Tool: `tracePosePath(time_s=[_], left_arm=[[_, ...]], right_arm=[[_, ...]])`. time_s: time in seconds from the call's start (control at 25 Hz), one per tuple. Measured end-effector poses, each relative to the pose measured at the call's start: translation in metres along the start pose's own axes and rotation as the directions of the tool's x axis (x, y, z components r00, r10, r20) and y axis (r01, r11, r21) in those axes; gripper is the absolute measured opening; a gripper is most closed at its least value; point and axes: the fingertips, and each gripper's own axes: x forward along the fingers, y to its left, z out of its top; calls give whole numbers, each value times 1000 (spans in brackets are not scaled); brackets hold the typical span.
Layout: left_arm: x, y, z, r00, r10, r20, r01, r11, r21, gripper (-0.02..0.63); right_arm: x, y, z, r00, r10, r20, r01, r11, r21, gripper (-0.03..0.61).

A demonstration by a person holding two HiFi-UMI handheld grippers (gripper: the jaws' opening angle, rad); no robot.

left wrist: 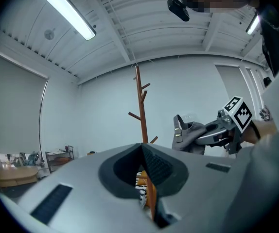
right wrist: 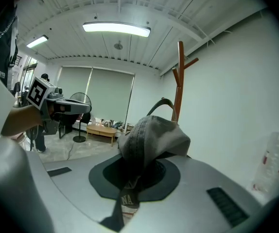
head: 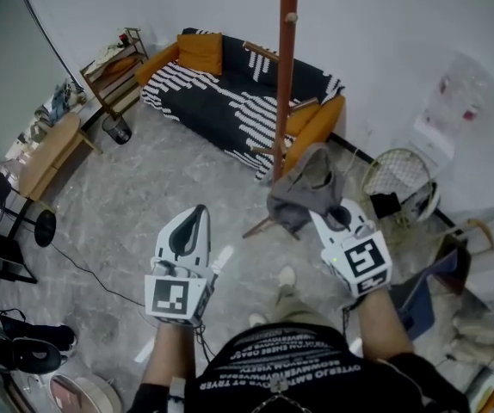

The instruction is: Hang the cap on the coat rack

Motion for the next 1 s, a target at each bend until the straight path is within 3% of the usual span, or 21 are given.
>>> tracePosePath(time_s=[0.84, 1.0], left_arm=[[95, 20, -28, 998, 16, -53, -18, 999, -45, 3], [107, 23, -35, 998, 22, -64, -25, 999, -49, 3]], right_arm=[[101, -50, -63, 987, 90, -136, -83, 995, 60, 18], [121, -58, -77, 990, 89, -110, -80, 993, 88, 17]])
